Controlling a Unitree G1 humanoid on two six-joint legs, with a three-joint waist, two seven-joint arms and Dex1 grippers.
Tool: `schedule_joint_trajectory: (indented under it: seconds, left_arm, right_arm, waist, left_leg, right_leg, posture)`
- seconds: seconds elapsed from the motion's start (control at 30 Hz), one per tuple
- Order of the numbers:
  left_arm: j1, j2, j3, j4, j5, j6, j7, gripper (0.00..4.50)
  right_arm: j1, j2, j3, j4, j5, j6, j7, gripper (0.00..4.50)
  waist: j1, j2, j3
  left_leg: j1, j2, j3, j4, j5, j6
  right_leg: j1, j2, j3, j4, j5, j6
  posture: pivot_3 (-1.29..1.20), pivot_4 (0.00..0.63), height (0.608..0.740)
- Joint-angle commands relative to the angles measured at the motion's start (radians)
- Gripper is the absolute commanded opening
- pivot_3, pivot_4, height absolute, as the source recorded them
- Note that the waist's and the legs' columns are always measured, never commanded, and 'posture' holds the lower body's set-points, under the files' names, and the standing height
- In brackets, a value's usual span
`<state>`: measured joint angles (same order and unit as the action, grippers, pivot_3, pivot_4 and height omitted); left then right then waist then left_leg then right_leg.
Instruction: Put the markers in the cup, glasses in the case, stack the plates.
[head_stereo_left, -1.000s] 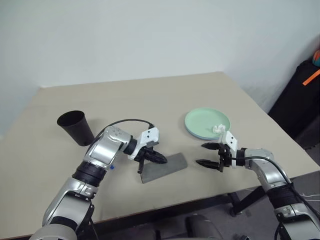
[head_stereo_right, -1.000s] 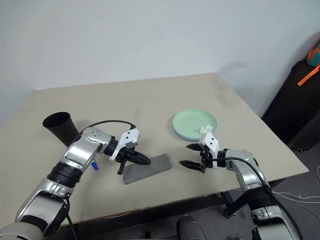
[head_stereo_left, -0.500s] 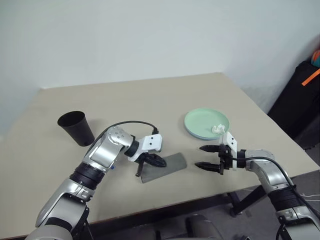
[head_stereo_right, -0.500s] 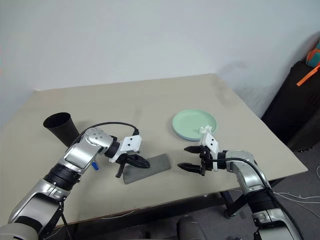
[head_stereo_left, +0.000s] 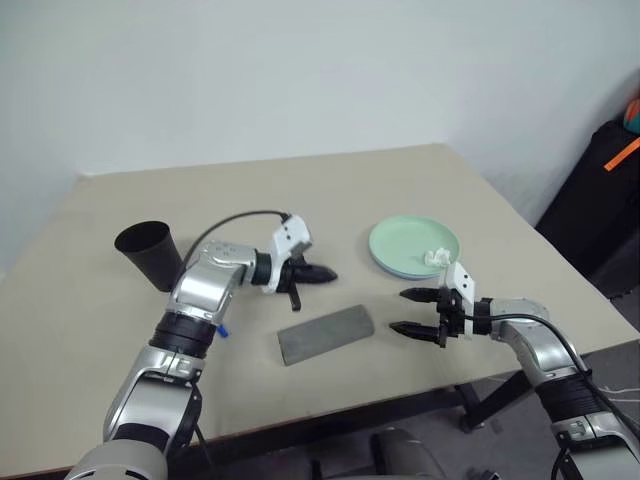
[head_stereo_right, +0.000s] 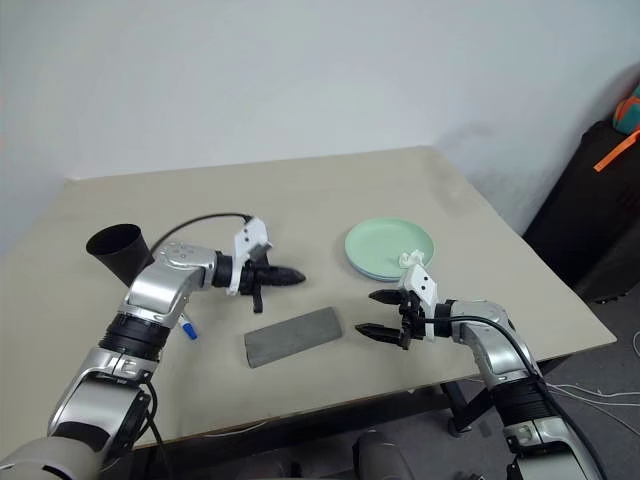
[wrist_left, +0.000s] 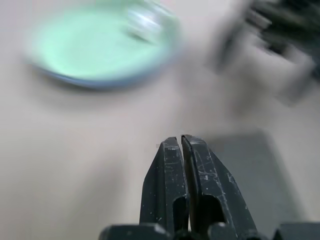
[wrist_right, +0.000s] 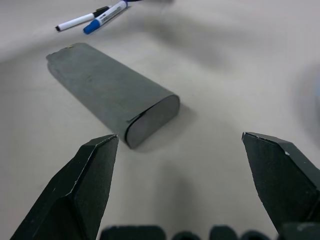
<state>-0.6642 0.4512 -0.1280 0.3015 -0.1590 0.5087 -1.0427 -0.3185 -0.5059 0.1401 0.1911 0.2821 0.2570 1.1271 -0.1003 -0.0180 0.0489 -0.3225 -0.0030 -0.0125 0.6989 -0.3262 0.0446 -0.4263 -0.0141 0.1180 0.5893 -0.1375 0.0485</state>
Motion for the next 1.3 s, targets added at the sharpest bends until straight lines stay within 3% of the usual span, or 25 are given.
schedule_joint_trajectory:
  seconds: [0.03,0.23,0.43,0.57,1.0,1.1,1.23,1.3]
  left_arm:
    - [-0.025,-0.062,0.114,0.0,0.02,0.039,0.28,0.03]
    - [0.054,-0.245,0.25,-0.175,0.116,0.324,0.808,0.03]
    - [0.121,-0.416,0.325,-0.36,0.189,0.523,1.112,0.03]
    - [0.15,-0.447,0.366,-0.4,0.224,0.54,1.223,0.03]
    - [0.223,-0.409,0.435,-0.463,0.3,0.529,1.378,0.03]
    - [0.228,-0.432,0.455,-0.48,0.291,0.551,1.386,0.58]
    - [0.238,-0.449,0.451,-0.506,0.304,0.602,1.393,1.86]
    - [0.24,-0.459,0.462,-0.515,0.299,0.614,1.393,1.86]
  right_arm:
    - [-0.023,-0.003,-0.029,-0.013,0.005,-0.029,-0.013,4.31]
    - [-0.037,-0.004,-0.027,0.011,-0.001,-0.045,-0.016,4.31]
    - [-0.064,-0.003,-0.014,0.048,-0.014,-0.061,-0.005,4.31]
    - [-0.084,0.003,-0.005,0.072,-0.02,-0.074,0.001,4.31]
    - [-0.102,0.017,-0.001,0.113,-0.044,-0.101,0.011,4.31]
    - [-0.099,0.018,0.0,0.115,-0.047,-0.102,0.012,4.31]
    - [-0.097,0.017,0.001,0.118,-0.05,-0.105,0.012,4.31]
    - [-0.096,0.017,0.002,0.12,-0.052,-0.107,0.011,4.31]
  waist:
    - [0.0,0.0,0.0]
    - [0.0,0.0,0.0]
    - [0.0,0.0,0.0]
    - [-0.001,0.0,0.0]
    - [0.0,0.0,0.0]
    - [0.0,-0.001,0.0]
    - [-0.001,-0.001,0.0]
    - [-0.001,-0.001,0.0]
  left_leg:
    - [0.0,0.0,0.0,0.0,0.0,0.0]
    - [0.0,-0.001,0.0,0.0,0.0,0.0]
    - [-0.001,-0.002,0.0,-0.001,-0.001,-0.001]
    - [-0.001,-0.002,0.0,-0.001,-0.001,-0.002]
    - [0.0,-0.003,0.0,-0.001,-0.001,-0.003]
    - [0.0,-0.003,0.0,-0.001,-0.001,-0.003]
    - [0.0,-0.003,0.0,-0.001,-0.001,-0.003]
    - [0.0,-0.003,0.0,-0.001,-0.001,-0.003]
  right_leg:
    - [0.0,0.0,0.0,0.0,0.0,0.0]
    - [0.0,-0.001,0.001,-0.001,0.002,0.004]
    - [0.0,-0.001,0.001,-0.001,0.003,0.005]
    - [0.001,-0.001,0.001,0.0,0.003,0.004]
    - [0.001,-0.001,0.001,-0.002,0.003,0.004]
    - [0.001,-0.001,0.001,-0.002,0.003,0.004]
    - [0.001,-0.001,0.001,-0.002,0.003,0.004]
    - [0.001,-0.001,0.001,-0.002,0.003,0.004]
  posture:
    - [0.0,0.0,0.74]
    - [0.0,0.0,0.74]
    - [0.0,0.0,0.74]
    - [0.0,0.0,0.74]
    - [0.0,0.0,0.74]
    - [0.0,0.0,0.74]
    - [0.0,0.0,0.74]
    - [0.0,0.0,0.74]
